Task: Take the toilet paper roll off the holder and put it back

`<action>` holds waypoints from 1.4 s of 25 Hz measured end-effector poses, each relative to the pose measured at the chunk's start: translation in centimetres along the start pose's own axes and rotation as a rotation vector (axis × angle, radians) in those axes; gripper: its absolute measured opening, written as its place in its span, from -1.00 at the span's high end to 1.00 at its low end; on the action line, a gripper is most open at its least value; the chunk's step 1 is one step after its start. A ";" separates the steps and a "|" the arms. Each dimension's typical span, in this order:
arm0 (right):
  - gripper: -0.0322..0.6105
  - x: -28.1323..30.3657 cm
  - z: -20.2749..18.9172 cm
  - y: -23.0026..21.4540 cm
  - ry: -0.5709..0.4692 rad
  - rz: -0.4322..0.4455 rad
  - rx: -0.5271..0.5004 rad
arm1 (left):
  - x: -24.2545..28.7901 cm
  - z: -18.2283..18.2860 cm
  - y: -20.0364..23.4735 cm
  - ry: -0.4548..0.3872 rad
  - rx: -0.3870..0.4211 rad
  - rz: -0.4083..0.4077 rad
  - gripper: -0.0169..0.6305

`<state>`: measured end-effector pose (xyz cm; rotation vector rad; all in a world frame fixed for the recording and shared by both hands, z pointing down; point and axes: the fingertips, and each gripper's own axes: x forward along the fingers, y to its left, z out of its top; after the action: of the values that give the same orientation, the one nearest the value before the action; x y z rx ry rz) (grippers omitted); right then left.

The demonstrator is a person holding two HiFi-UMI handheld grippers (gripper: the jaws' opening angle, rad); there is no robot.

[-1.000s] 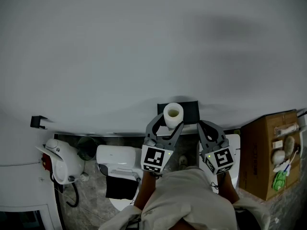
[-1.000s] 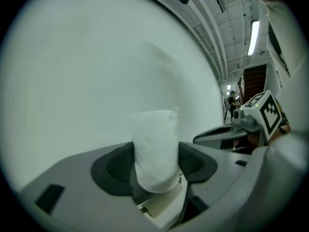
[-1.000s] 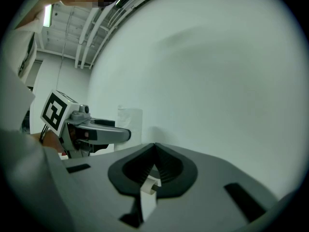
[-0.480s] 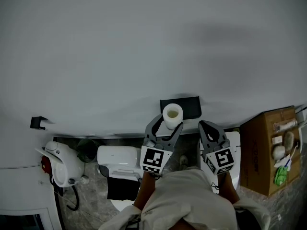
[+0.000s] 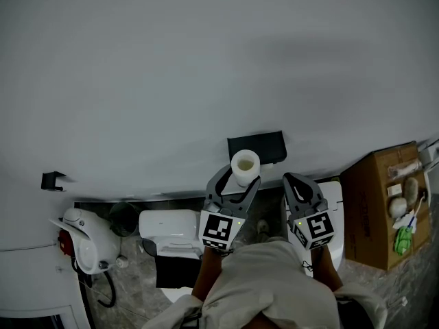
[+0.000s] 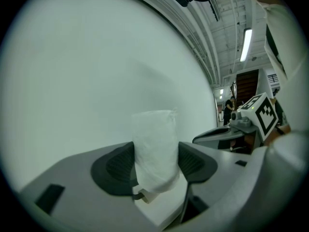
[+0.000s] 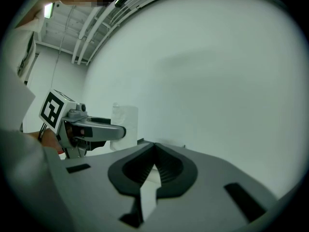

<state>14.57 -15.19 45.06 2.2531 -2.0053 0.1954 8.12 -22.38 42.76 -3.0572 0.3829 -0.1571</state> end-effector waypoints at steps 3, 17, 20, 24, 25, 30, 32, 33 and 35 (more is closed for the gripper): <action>0.91 -0.5 -0.2 0.2 0.003 -0.006 -0.002 | -0.4 -0.3 -0.5 0.004 -0.008 -0.009 0.08; 0.91 -1.9 -0.8 0.8 0.007 -0.032 0.006 | -2.1 -1.3 -1.7 0.010 -0.012 -0.033 0.08; 0.91 -2.1 -0.9 1.2 0.004 -0.032 0.005 | -2.7 -1.4 -1.8 0.008 -0.015 -0.031 0.08; 0.91 -2.6 -0.8 1.6 0.000 -0.033 0.008 | -3.1 -1.4 -2.1 0.008 -0.017 -0.032 0.08; 0.91 -2.8 -0.9 1.6 0.001 -0.035 0.009 | -3.1 -1.4 -2.2 0.009 -0.015 -0.032 0.08; 0.91 -3.5 -1.0 1.2 0.001 -0.040 0.010 | -2.9 -0.9 -2.7 -0.002 -0.003 -0.035 0.08; 0.91 -3.6 -0.9 1.0 -0.007 -0.042 0.009 | -2.8 -0.9 -2.9 0.002 -0.002 -0.035 0.08; 0.91 -3.6 -0.8 0.9 -0.009 -0.042 0.009 | -2.8 -0.8 -3.0 0.002 0.000 -0.035 0.08; 0.91 -3.6 -0.7 0.8 -0.013 -0.040 0.010 | -2.7 -0.7 -3.0 0.001 0.004 -0.033 0.08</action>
<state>13.39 -11.61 45.16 2.3042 -1.9683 0.1874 6.17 -18.79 43.36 -3.0610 0.3319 -0.1613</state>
